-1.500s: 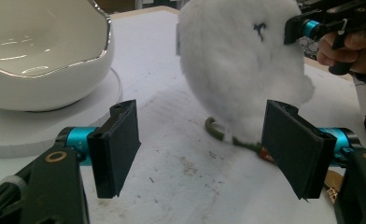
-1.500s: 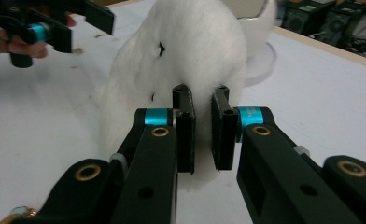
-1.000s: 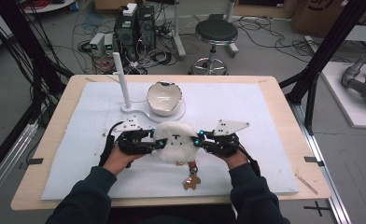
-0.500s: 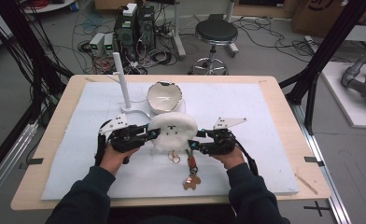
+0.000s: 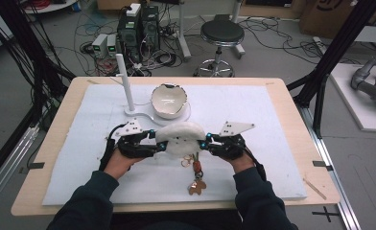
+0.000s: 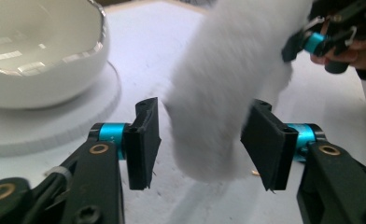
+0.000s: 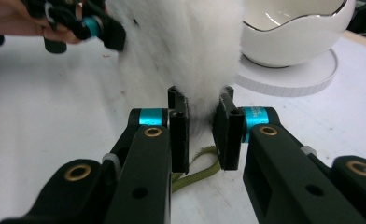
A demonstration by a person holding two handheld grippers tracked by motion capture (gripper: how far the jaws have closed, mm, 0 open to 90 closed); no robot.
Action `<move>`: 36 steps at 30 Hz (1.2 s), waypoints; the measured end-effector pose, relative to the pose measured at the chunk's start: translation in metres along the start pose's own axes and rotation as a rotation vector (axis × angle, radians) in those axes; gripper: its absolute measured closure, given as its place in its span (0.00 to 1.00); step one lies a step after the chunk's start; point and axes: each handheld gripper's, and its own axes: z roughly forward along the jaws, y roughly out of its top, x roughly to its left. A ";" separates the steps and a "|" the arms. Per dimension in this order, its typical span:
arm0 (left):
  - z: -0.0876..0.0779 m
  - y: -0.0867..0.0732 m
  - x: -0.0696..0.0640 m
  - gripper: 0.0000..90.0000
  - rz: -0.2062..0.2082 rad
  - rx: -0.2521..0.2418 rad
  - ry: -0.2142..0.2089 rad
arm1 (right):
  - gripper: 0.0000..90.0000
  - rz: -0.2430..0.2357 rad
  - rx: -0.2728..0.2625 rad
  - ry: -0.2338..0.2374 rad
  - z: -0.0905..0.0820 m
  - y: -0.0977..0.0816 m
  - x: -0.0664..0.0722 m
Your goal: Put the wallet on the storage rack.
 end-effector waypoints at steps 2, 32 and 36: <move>-0.002 0.001 0.000 0.50 0.006 -0.013 0.000 | 0.88 -0.014 0.001 -0.005 0.000 0.001 0.001; -0.005 -0.001 0.004 0.66 -0.031 -0.040 -0.040 | 0.86 0.103 -0.160 0.117 -0.001 0.004 -0.007; -0.017 0.000 0.013 0.51 -0.061 -0.065 0.040 | 0.87 0.079 -0.168 0.070 -0.006 0.010 -0.009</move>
